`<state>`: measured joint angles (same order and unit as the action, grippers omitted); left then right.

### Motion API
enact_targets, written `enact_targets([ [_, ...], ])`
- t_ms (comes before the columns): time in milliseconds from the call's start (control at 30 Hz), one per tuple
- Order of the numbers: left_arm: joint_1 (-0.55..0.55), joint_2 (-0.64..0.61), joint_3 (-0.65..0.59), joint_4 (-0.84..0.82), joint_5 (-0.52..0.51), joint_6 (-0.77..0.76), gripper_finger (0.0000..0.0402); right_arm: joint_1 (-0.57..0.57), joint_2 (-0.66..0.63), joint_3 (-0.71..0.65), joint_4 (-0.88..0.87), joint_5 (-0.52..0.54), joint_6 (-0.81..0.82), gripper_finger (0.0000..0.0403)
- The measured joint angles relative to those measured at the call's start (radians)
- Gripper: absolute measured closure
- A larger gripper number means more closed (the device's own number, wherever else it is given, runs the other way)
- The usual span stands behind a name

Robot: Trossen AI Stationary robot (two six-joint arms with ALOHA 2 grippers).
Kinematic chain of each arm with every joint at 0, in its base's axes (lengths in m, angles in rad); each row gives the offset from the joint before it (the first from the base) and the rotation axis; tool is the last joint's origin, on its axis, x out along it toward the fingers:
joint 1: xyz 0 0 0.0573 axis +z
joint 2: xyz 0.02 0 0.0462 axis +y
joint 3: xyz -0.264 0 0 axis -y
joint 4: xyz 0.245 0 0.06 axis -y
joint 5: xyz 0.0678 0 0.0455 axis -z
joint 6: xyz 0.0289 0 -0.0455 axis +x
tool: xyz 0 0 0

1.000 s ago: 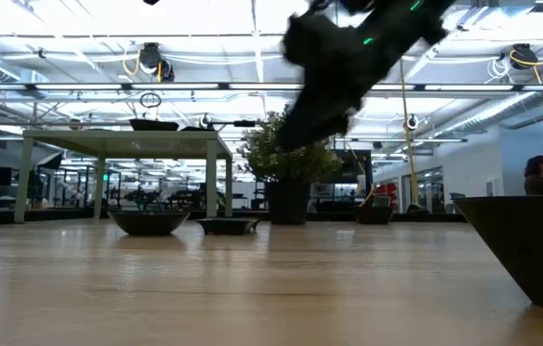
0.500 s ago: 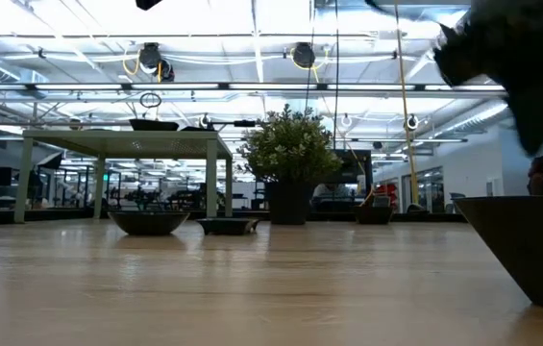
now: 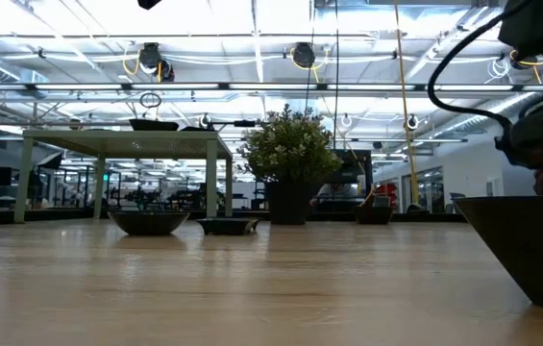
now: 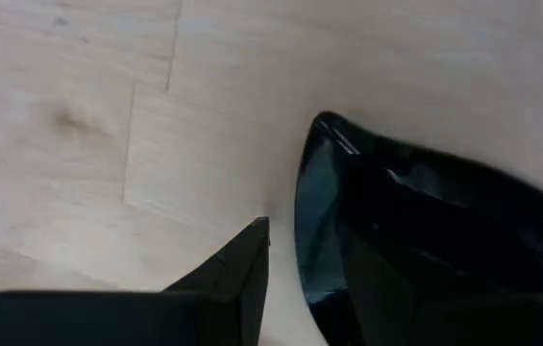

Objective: Pick & Place Mini shaped plates
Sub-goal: Move the leaf shape plate on the center of the table

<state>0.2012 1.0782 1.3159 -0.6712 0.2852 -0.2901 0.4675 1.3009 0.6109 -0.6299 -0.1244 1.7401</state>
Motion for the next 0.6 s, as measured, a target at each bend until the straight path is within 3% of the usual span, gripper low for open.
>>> enact_targets([
  [300,0.0,0.0,0.0,0.001,0.0,0.0,0.0254,0.001,0.0,-0.02,0.042,0.055,-0.118,0.0282],
  [600,0.0,0.0,0.0,0.003,0.0,-0.007,0.0254,-0.06,0.005,-0.025,0.368,0.514,-0.445,0.0282],
])
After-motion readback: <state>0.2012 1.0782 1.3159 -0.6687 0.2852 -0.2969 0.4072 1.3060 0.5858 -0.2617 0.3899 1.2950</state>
